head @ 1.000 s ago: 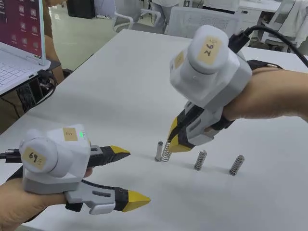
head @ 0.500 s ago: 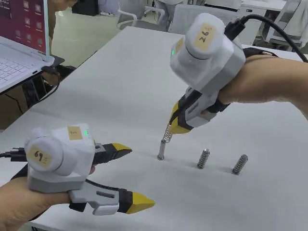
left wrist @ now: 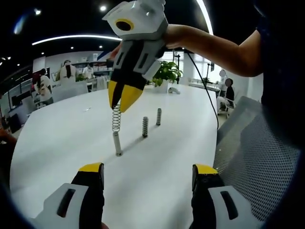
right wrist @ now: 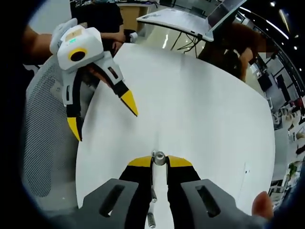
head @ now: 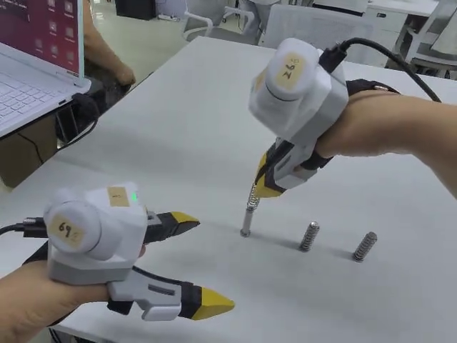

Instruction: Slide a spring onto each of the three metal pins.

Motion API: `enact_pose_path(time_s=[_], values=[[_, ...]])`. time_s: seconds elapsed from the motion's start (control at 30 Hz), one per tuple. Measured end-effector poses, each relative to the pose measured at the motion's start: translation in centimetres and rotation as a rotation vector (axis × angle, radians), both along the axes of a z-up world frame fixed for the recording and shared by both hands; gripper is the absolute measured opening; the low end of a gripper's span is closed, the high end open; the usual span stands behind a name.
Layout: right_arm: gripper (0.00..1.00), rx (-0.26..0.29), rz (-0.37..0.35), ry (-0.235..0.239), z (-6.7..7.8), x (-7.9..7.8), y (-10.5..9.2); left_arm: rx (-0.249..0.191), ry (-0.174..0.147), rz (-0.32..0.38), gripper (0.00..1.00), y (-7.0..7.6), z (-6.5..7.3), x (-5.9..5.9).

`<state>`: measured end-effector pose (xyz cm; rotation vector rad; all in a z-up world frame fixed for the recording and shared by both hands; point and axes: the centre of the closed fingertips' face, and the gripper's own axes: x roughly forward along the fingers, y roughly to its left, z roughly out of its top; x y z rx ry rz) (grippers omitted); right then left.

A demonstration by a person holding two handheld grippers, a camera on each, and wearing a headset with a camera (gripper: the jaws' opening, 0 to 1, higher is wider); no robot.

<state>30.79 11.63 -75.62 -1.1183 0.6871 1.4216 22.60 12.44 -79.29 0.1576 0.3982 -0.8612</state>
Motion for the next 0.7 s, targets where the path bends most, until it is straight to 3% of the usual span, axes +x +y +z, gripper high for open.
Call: enact_pose_path(time_s=[0.7], values=[[0.08, -0.034, -0.008, 0.026, -1.7, 0.0, 0.0, 0.000, 0.002, 0.001, 0.70, 0.4, -0.1, 0.0]])
